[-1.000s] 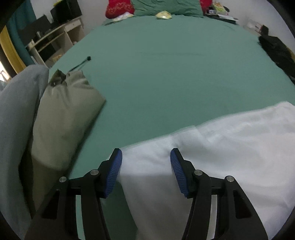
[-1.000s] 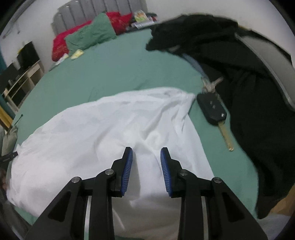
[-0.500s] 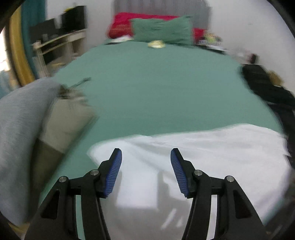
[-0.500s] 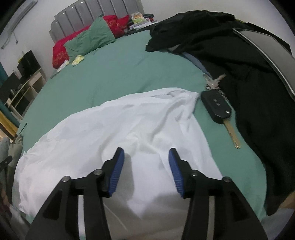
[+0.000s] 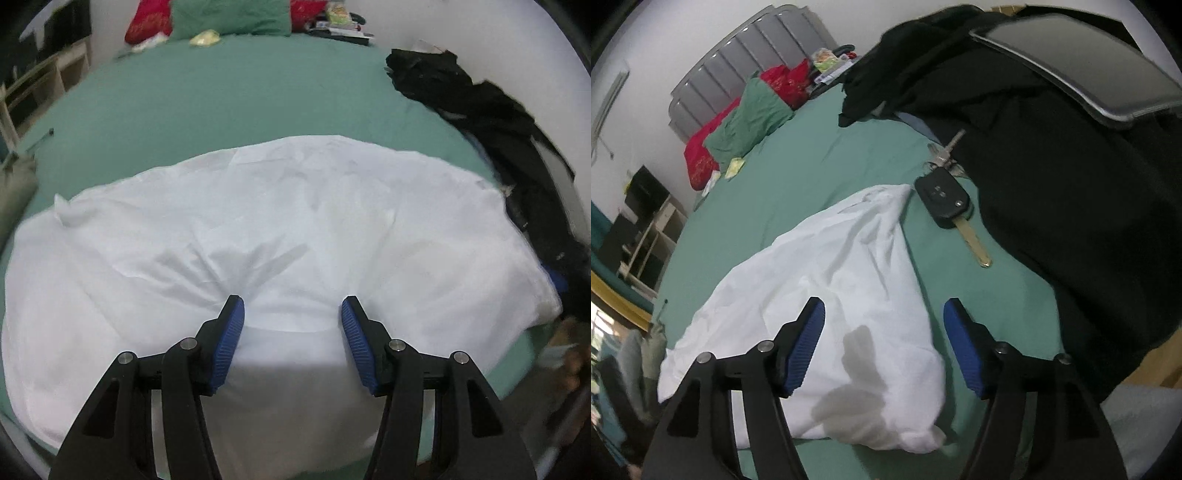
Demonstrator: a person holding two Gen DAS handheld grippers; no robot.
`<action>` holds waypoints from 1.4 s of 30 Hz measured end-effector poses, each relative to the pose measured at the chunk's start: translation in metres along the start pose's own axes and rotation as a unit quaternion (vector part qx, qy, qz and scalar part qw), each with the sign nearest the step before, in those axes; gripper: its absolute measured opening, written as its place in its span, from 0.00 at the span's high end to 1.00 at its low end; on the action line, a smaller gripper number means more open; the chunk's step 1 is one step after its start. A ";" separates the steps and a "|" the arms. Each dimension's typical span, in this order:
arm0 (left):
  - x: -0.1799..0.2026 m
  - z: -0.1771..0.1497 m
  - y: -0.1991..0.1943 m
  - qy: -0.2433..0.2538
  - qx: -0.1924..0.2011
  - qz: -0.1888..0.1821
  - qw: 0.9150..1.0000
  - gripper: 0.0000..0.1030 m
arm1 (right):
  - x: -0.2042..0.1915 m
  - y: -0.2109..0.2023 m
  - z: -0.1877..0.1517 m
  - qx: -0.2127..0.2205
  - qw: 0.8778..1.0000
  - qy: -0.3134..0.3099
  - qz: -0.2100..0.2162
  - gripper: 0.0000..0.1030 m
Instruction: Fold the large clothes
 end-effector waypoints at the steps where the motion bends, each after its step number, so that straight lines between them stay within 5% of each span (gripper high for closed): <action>1: 0.002 -0.001 0.002 0.008 0.000 0.009 1.000 0.43 | 0.002 0.000 0.000 -0.003 1.000 0.006 0.007 0.34; 6: 0.006 -0.001 0.001 -0.003 0.003 0.023 1.000 0.43 | -0.003 0.012 -0.004 -0.032 0.999 0.009 0.029 0.30; 11: 0.005 -0.005 0.000 -0.015 0.021 0.023 0.999 0.43 | -0.024 0.022 -0.012 -0.033 0.998 -0.036 0.027 0.09; 15: 0.003 -0.008 -0.001 -0.014 0.031 0.023 0.999 0.43 | -0.038 0.028 -0.015 -0.049 0.996 -0.043 0.066 0.08; 20: 0.000 -0.008 0.000 -0.016 0.034 0.014 0.999 0.43 | -0.069 0.046 -0.028 -0.112 0.974 -0.036 0.192 0.08; 22: 0.000 -0.008 0.000 -0.016 0.033 0.013 0.999 0.43 | -0.081 0.049 -0.033 -0.108 0.976 -0.050 0.185 0.08; 24: 0.001 -0.008 0.000 -0.015 0.034 0.013 0.999 0.44 | -0.090 0.050 -0.036 -0.100 0.978 -0.054 0.175 0.22; 25: 0.001 -0.008 0.000 -0.014 0.034 0.013 0.999 0.44 | -0.093 0.052 -0.037 -0.103 0.977 -0.049 0.180 0.50; 26: 0.001 -0.008 0.000 -0.014 0.034 0.013 0.999 0.44 | -0.094 0.057 -0.039 -0.115 0.976 -0.043 0.179 0.65; 28: 0.001 -0.008 0.001 -0.013 0.034 0.014 0.999 0.44 | -0.097 0.060 -0.039 -0.123 0.975 -0.028 0.181 0.72; 42: -0.017 -0.001 -0.031 -0.018 0.033 -0.001 0.999 0.43 | -0.162 0.007 -0.031 -0.004 0.983 -0.162 0.088 0.76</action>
Point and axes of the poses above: each gripper's, at about its wrist camera, not at the fingertips, and y roughly the way its jaws point, x to its right, z to its top, the point moved 1 cm from there along y, roughly the way its jaws point, and after that the axes turned 9 degrees about -z, right-handed, at the moved point
